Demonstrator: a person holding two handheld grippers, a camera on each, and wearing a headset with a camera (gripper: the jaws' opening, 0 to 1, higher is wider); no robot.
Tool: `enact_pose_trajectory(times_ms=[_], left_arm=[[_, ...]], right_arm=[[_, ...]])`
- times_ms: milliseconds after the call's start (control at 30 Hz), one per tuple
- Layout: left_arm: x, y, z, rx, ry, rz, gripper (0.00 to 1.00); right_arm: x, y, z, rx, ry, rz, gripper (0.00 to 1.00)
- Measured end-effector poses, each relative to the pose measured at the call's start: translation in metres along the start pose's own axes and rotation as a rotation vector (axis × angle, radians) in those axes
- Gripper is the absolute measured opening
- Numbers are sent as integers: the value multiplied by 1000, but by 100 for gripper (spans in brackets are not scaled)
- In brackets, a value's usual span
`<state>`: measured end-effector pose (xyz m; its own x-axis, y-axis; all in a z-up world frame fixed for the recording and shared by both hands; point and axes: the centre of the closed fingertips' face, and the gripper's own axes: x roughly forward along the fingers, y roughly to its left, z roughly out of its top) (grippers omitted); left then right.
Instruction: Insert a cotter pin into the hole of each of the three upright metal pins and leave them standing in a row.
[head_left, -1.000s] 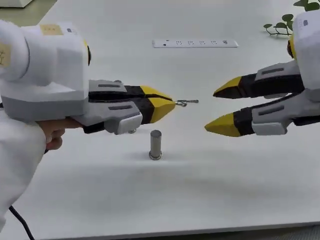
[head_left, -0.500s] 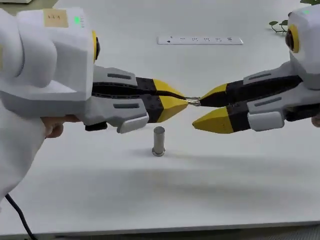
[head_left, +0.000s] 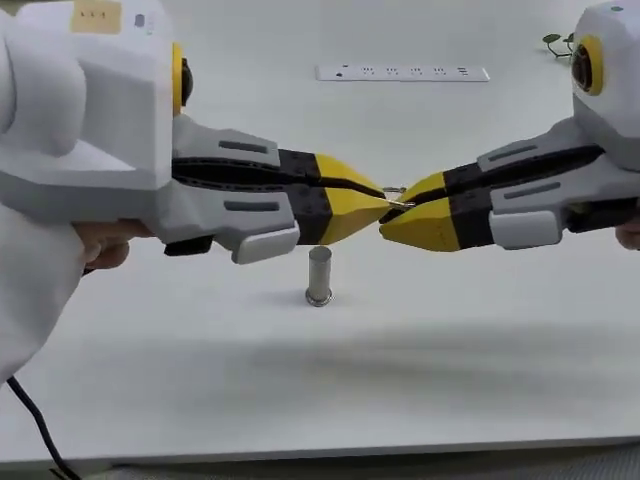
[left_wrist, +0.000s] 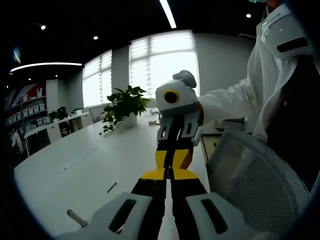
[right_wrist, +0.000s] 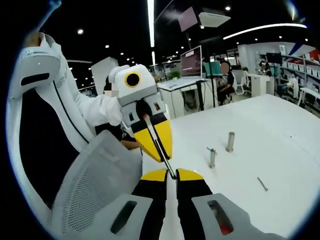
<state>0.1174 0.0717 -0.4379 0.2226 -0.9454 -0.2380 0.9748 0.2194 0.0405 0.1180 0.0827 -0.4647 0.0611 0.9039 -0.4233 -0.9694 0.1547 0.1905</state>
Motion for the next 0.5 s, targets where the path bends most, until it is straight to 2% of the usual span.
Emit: enact_pose_trajectory(times_ms=[267, 500], left_arm=[[1, -6, -5, 3, 16, -30, 0], [3, -6, -14, -8, 30, -26, 0]], right_arm=[[-1, 4, -4, -31, 25, 25, 0], [0, 2, -8, -43, 47, 24, 0]])
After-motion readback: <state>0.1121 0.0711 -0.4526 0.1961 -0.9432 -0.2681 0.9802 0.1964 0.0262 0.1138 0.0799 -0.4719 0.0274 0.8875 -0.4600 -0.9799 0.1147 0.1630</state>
